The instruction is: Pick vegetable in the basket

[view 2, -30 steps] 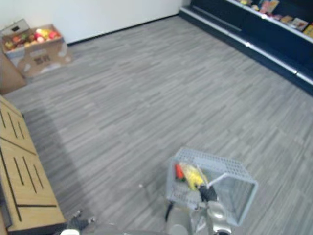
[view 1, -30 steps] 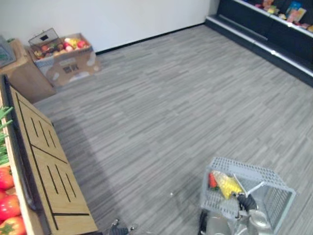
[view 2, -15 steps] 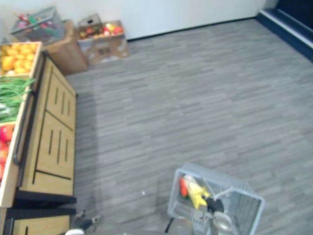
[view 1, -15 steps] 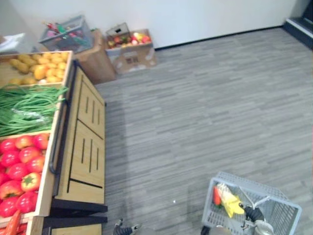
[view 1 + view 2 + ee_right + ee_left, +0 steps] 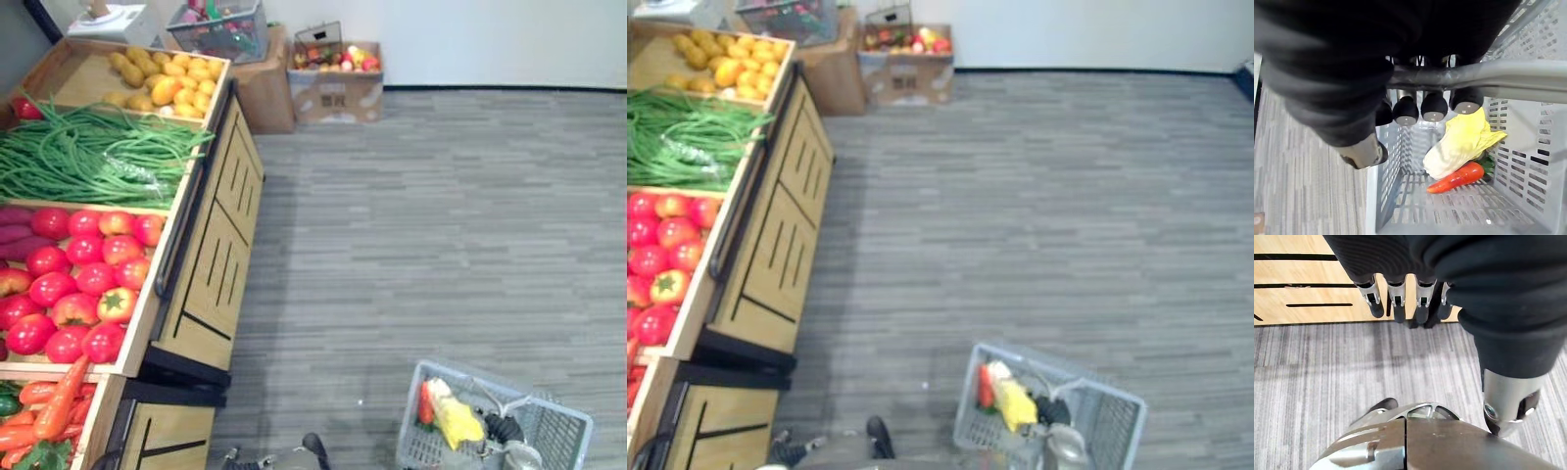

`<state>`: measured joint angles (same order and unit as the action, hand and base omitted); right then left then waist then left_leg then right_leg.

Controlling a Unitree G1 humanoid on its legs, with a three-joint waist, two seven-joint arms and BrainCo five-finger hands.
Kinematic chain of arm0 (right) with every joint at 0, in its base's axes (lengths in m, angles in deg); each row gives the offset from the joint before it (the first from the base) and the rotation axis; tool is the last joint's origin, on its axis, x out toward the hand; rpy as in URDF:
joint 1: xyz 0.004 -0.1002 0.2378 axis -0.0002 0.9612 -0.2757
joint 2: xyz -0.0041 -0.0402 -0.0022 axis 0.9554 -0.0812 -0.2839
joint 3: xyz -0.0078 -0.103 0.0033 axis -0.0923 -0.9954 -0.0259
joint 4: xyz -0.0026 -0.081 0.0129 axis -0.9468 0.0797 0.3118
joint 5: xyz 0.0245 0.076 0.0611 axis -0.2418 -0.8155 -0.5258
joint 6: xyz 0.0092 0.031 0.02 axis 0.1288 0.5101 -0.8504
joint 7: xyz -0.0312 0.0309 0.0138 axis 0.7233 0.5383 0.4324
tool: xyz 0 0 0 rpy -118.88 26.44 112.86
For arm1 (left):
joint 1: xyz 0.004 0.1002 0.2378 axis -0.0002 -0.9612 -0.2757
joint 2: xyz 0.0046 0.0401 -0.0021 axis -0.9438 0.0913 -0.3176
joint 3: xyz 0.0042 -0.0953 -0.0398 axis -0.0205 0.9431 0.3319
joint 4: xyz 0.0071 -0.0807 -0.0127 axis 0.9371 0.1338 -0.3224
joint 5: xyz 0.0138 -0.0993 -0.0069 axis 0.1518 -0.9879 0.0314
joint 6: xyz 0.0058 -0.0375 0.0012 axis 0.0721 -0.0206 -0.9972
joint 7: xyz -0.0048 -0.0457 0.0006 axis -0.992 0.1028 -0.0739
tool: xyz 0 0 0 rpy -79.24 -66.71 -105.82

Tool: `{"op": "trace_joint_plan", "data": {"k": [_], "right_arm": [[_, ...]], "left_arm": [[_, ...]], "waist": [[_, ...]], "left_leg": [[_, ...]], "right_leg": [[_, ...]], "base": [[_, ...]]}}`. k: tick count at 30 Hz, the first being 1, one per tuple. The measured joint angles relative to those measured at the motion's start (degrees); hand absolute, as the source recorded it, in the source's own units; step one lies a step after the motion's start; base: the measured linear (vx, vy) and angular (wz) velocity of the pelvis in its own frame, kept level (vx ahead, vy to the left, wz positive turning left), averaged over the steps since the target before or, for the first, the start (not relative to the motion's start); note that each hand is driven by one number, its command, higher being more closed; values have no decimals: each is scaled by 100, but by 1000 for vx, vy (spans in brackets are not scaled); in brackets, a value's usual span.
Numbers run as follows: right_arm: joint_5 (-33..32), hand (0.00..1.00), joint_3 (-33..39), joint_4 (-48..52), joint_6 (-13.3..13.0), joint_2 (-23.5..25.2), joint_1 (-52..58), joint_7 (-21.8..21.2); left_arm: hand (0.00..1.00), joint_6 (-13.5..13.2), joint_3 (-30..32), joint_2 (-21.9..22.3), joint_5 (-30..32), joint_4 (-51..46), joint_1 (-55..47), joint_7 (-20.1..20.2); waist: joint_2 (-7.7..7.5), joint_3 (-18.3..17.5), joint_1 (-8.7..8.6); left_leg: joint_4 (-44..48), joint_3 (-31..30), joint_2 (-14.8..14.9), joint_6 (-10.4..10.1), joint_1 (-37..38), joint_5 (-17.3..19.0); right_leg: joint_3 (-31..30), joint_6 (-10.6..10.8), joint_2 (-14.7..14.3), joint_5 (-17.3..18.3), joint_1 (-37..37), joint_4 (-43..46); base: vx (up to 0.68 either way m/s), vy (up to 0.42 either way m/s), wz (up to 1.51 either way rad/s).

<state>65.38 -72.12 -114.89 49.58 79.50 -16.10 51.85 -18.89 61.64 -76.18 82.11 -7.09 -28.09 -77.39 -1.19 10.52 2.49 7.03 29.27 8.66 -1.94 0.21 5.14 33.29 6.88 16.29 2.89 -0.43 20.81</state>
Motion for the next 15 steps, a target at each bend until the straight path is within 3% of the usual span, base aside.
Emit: {"op": "trace_joint_plan", "data": {"k": [1, 2, 4, 6, 8, 10, 11, 13, 15], "right_arm": [[5, 100, -106, 36, -4, 15, -14, -11], [12, 100, -159, 36, -7, 108, -15, -23], [151, 100, -236, 99, -57, 157, 16, -54], [188, 100, -283, 117, -47, 116, -34, -43], [205, 100, -314, 115, -35, 120, -125, -46], [211, 100, -314, 127, -18, 171, -142, -46], [212, 100, -306, 132, -16, 169, -147, -41], [211, 100, -297, 155, -6, -35, -151, -28], [211, 100, -295, 155, -1, -103, -158, -36]], "left_arm": [[0, 43, -39, -80, 3, 11, -7, 10], [0, 58, -49, -163, 3, -12, -28, 8], [0, 88, -79, -278, 5, -13, -76, 10], [0, 94, -83, -254, 5, -31, -43, 11], [0, 94, -62, -198, 4, -139, -36, 9], [0, 93, -43, -205, 14, -156, -45, 9], [0, 99, 2, -253, 69, -96, -25, 8], [0, 95, 30, 13, 171, 7, -38, 11], [0, 89, 39, 133, 175, -3, -35, 17]], "waist": [[-15, 5, -22], [-175, 51, -10], [-335, 3, -77], [-314, 15, -81], [-251, 44, -79], [-319, -2, -65], [-394, -10, -76], [-26, -95, -68], [153, -97, -59]], "left_leg": [[-91, -22, 44, -41, 162, 229], [-103, -30, -47, -26, 288, 232], [-157, -108, -56, -21, 436, 264], [-185, -125, 6, -96, 479, 219], [-194, -161, 132, -199, 473, 166], [-282, -194, 194, -482, 506, 57], [-364, -252, 167, -647, 583, -2], [-707, -311, 553, -882, 757, -212], [-797, -327, 746, -911, 846, -260]], "right_leg": [[-387, 1, 193, 0, -390, 966], [-746, 41, 438, -12, -685, 1674], [-857, 32, 556, 201, -708, 1906], [-658, -74, 533, 392, -690, 1396], [-623, -47, 397, 369, -724, 513], [-1013, 3, 230, -231, -726, -969], [-1195, 198, 174, -598, -695, -1128], [-1087, 45, -295, -450, -604, -1173], [-1049, -62, -535, -346, -559, -1190]], "base": [[0, 66, -5], [5, 40, 5], [33, -23, 21], [84, -71, 11], [87, -158, 4], [109, -244, 11], [85, -194, 7], [166, -271, -6], [161, -234, -11]]}}
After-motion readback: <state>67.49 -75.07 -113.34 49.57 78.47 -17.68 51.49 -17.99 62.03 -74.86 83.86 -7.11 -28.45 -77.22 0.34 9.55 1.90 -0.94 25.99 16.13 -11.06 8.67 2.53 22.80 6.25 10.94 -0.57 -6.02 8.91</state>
